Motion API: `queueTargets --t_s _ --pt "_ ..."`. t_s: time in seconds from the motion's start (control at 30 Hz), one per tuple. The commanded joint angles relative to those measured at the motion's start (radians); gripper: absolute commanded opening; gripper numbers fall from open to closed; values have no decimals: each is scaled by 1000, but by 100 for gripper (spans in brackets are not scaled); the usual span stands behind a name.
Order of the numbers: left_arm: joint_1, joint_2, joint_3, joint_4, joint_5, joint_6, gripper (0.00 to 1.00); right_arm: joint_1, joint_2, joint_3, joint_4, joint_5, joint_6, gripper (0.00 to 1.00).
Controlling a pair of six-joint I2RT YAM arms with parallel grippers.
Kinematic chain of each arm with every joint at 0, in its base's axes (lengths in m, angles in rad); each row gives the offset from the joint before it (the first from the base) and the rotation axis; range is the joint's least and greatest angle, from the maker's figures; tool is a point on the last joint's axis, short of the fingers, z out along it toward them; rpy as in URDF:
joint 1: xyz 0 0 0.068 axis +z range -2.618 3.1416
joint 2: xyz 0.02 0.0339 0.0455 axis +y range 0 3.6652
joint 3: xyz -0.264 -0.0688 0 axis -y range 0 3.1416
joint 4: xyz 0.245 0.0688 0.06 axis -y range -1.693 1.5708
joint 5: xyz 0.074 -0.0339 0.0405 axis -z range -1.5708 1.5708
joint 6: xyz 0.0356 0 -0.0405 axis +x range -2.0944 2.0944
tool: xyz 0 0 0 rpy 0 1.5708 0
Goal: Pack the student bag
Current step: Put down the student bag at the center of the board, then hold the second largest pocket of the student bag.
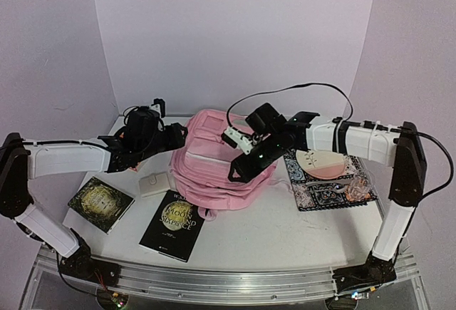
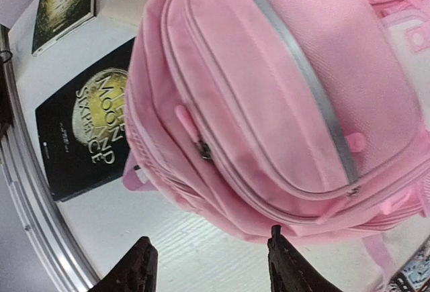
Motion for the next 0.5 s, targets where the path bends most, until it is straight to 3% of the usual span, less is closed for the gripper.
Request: queueTargets --t_s 0.0,0.47 --pt "-64 -5 62 -126 80 123 58 -56 -9 -66 20 34 -164 57" --pt "-120 41 17 -191 210 77 59 -3 87 -100 276 264 -404 75"
